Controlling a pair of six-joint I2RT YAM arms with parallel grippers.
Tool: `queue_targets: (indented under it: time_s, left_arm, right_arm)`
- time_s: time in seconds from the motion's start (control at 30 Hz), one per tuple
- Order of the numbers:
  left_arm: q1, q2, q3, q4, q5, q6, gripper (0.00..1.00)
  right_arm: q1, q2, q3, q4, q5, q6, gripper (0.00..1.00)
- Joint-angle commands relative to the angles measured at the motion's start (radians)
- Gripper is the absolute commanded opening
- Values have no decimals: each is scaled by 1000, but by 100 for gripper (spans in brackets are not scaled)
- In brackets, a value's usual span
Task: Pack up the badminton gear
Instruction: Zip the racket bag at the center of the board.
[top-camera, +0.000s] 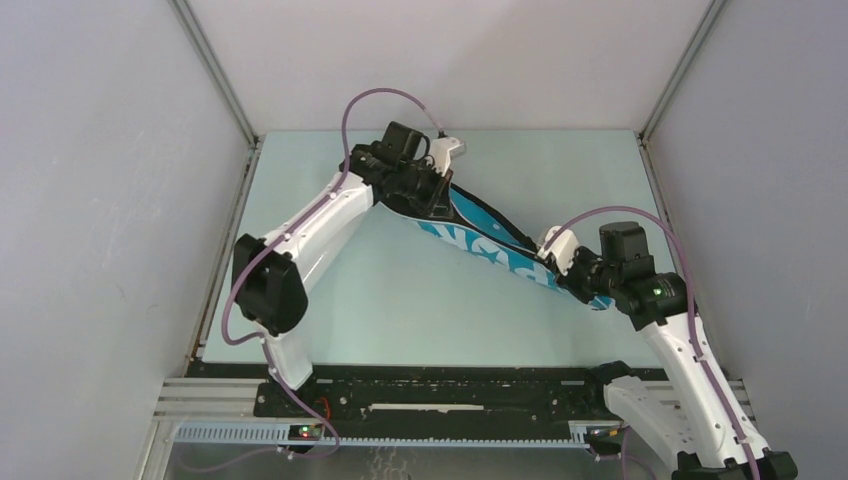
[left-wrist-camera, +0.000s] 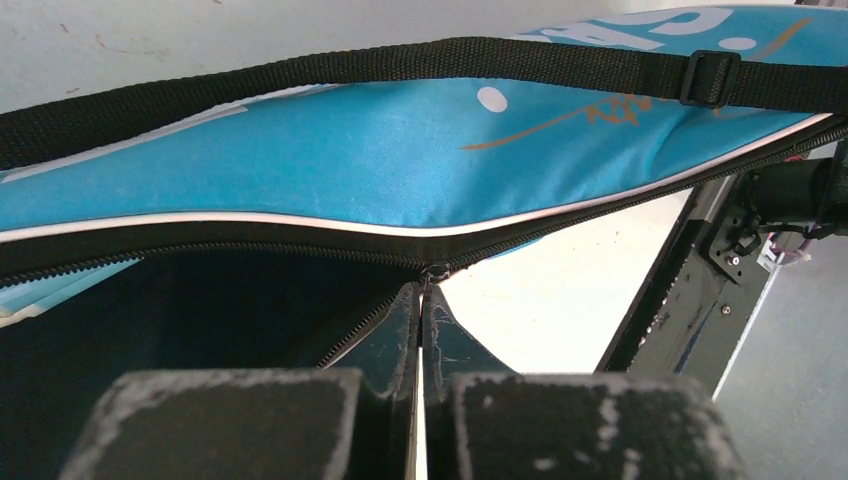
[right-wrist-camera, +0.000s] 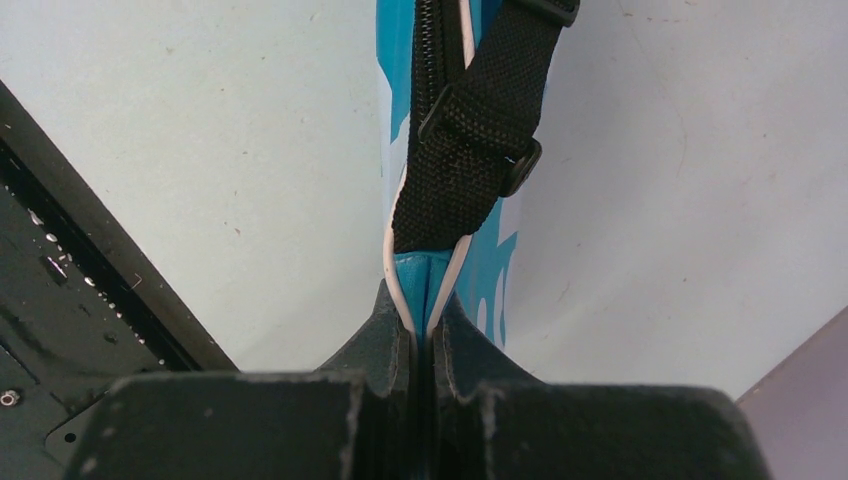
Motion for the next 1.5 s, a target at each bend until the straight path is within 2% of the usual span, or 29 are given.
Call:
queue_targets:
  time_s: [0.0,0.53,1.13,1.47]
  left_arm:
    - [51,-66,-36,68,-170,35,0]
    - [84,-41,-44,166,-334,82,0]
    - [283,7,24,168,-471,255,0]
    - [398,119,129,161,-537,338,0]
  right_arm:
    - [-26,-13,33,-132,95,-4,0]
    - [-67,-39,46,-172,109,-39,0]
    - [-89,-46,46,-190,127,-47,0]
    - [-94,-44,46,-189,139,-51,0]
